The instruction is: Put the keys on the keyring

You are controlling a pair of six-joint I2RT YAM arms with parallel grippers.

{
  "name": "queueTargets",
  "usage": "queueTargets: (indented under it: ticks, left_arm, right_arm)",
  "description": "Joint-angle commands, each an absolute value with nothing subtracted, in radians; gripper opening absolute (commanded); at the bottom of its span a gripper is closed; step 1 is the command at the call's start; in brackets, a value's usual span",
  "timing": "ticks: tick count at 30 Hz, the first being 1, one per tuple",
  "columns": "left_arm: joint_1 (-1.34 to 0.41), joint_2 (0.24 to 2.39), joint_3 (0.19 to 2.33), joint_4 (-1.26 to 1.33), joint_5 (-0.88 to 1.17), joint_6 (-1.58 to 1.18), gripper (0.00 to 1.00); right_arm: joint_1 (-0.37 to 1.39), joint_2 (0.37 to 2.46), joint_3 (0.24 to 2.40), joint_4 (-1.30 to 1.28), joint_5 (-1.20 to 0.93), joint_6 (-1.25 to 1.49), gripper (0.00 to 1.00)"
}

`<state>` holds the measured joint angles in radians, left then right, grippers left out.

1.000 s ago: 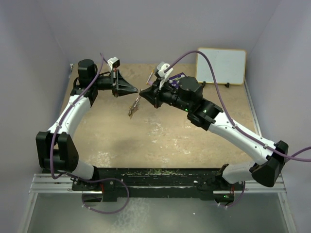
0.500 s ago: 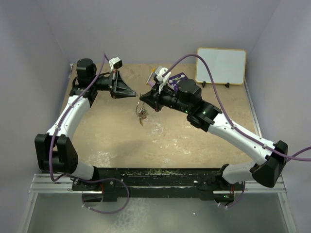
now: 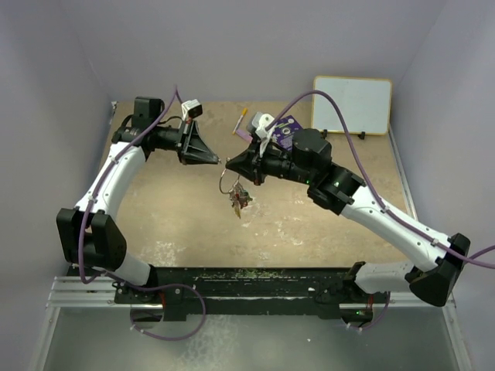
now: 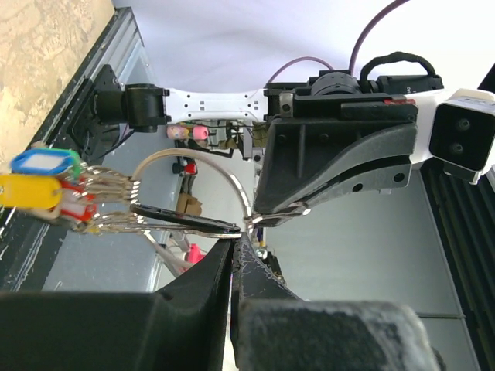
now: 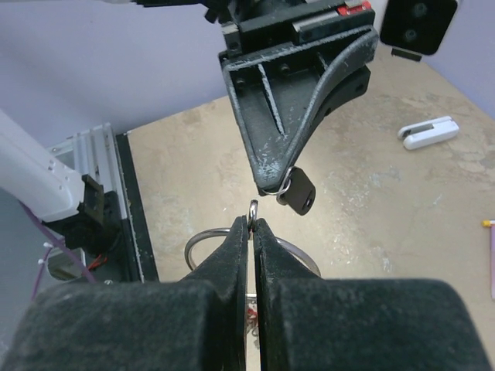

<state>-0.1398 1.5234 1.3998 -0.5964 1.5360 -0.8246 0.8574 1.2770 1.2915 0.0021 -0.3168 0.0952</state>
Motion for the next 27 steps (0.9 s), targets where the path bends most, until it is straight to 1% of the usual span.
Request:
queueTargets:
  ticks: [1, 12, 27]
  left_arm:
    - [-0.143, 1.512, 1.406, -0.662, 1.735, -0.737, 0.04]
    - [-0.15, 1.482, 1.411, -0.708, 1.732, -0.713, 0.04]
    - [-0.167, 1.475, 1.42, -0.718, 1.732, -0.712, 0.04]
  right_arm:
    - [0.862, 1.215, 1.323, 0.014, -0.361, 0.053, 0.0]
    - [0.863, 1.247, 1.296, 0.078, -0.414, 0.055, 0.0]
    - [0.864, 1.311, 1.292, 0.123, -0.41, 0.036, 0.0]
